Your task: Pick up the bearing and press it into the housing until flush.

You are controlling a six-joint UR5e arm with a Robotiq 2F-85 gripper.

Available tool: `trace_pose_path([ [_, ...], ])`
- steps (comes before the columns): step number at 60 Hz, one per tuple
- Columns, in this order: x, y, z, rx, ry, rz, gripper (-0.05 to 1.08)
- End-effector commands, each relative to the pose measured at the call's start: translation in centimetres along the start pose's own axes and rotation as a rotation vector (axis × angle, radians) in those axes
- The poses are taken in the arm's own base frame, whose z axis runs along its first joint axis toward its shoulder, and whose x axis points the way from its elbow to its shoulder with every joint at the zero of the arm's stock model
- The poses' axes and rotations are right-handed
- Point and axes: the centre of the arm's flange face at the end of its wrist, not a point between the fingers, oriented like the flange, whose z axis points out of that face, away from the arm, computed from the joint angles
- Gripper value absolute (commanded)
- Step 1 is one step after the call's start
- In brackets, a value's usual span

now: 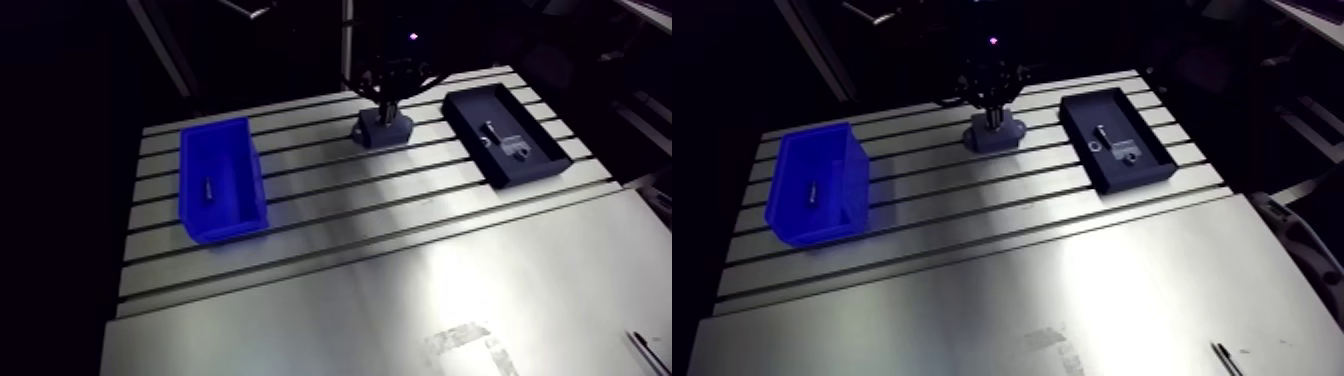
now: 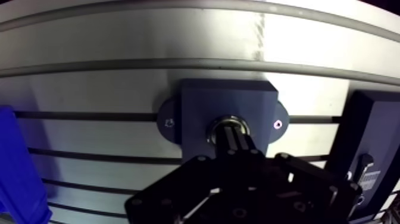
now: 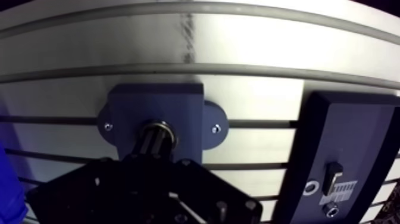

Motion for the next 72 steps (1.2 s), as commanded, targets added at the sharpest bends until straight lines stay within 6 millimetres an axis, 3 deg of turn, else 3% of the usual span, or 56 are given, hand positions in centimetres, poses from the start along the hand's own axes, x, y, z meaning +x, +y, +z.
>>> trace_pose_path([
  [1,-0.04,-0.03,0.17,0.001,-0.003,-0.002,1.08],
  [72,-0.24,-0.44,0.52,-0.003,-0.009,-0.012,1.08],
])
